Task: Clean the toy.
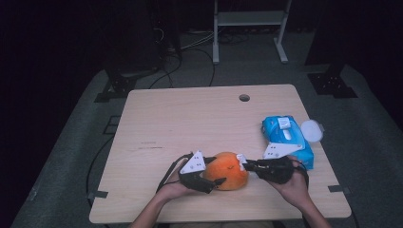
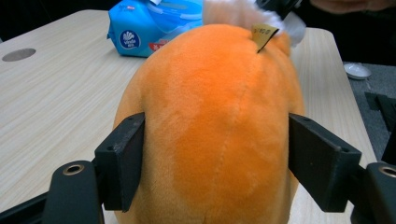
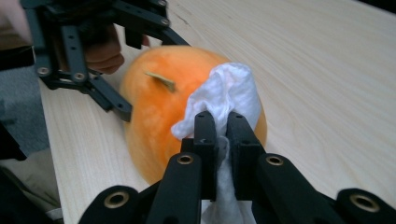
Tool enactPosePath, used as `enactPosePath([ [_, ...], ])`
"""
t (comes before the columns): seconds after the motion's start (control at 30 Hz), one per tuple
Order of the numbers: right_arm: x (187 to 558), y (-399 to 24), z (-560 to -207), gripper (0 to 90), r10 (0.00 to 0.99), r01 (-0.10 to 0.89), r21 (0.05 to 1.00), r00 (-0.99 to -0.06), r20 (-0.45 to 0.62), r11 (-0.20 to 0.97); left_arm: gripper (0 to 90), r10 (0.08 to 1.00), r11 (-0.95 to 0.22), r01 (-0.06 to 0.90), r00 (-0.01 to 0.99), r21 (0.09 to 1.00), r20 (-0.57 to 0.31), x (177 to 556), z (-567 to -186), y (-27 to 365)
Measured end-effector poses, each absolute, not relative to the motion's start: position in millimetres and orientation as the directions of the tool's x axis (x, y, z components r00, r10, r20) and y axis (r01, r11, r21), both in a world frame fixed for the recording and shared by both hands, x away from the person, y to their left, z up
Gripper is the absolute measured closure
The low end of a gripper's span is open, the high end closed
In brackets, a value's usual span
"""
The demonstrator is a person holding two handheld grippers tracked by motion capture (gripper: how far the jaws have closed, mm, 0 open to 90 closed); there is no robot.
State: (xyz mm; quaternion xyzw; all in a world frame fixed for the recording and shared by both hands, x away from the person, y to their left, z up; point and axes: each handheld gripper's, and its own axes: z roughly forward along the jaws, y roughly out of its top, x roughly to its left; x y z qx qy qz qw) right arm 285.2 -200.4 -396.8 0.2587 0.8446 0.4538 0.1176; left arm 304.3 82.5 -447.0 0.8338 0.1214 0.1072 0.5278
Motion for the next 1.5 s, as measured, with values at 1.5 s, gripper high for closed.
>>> enactPosePath([
  [1.5,287,-208,-389,83.1,0.52,0.334,0.811,-0.853,0.043,0.48,29.7,0.335,-0.422,0.137,0.942,0.896,0.014,308,-439,76],
])
